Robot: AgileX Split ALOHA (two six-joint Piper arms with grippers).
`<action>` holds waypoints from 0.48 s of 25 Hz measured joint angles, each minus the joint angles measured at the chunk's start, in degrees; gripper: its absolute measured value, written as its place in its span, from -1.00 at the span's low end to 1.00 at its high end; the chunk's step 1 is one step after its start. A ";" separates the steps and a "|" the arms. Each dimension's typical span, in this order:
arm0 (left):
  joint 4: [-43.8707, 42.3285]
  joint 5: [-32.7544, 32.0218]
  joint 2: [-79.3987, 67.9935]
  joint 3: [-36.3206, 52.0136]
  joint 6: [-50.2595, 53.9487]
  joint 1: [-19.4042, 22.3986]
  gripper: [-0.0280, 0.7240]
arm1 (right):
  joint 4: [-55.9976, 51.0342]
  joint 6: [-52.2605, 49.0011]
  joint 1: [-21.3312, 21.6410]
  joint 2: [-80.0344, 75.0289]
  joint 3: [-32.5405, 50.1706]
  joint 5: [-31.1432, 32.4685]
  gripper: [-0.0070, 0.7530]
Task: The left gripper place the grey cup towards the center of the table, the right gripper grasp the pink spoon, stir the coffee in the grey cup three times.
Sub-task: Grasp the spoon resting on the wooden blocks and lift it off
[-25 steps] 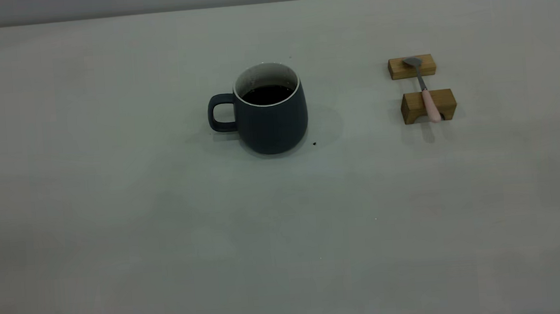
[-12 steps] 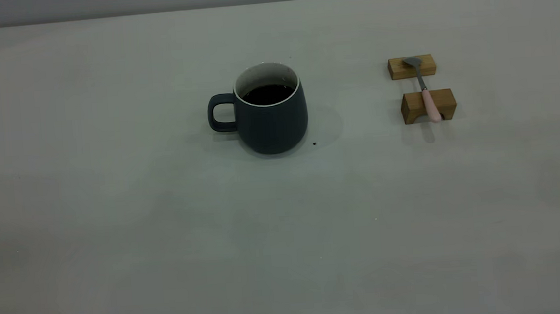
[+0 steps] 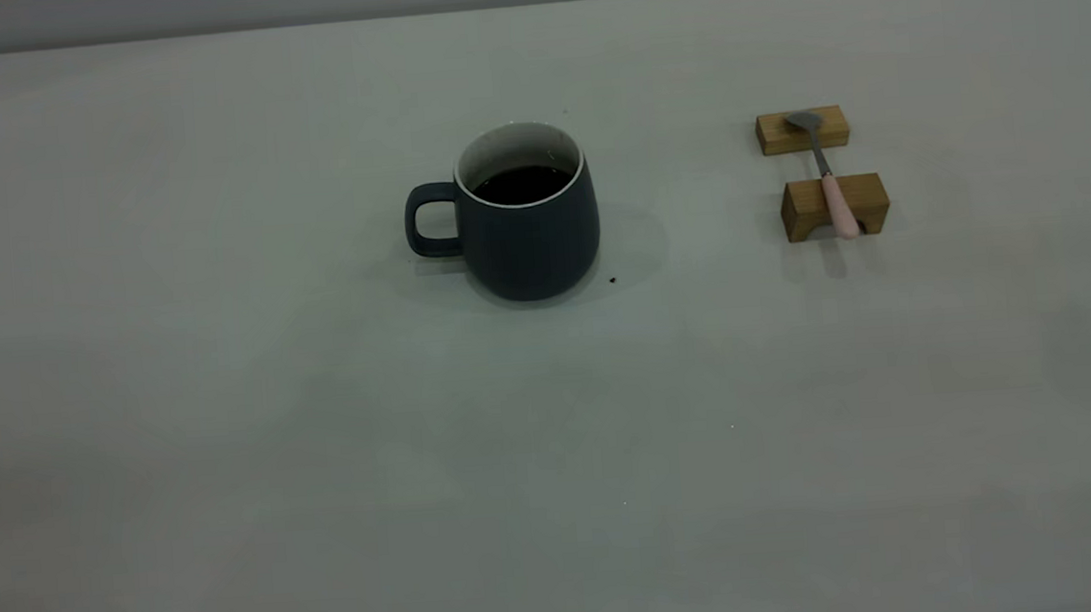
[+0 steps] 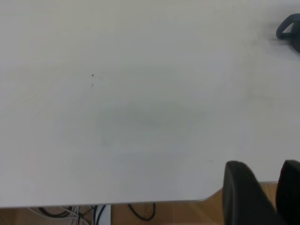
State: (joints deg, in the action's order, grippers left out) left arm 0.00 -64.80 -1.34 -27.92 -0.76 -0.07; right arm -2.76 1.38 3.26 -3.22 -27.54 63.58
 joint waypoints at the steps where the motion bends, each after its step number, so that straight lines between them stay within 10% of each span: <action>1: 0.00 0.00 0.00 0.00 0.00 0.00 -0.27 | -0.28 0.83 0.00 -1.87 -0.61 -1.14 0.46; 12: 0.00 0.00 0.00 0.00 0.00 0.00 -0.27 | -3.34 5.19 0.00 -46.34 -9.89 -18.35 0.54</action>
State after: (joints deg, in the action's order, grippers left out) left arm 0.00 -64.80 -1.34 -27.92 -0.76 -0.07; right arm -6.09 6.57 3.26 -49.55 -37.43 45.22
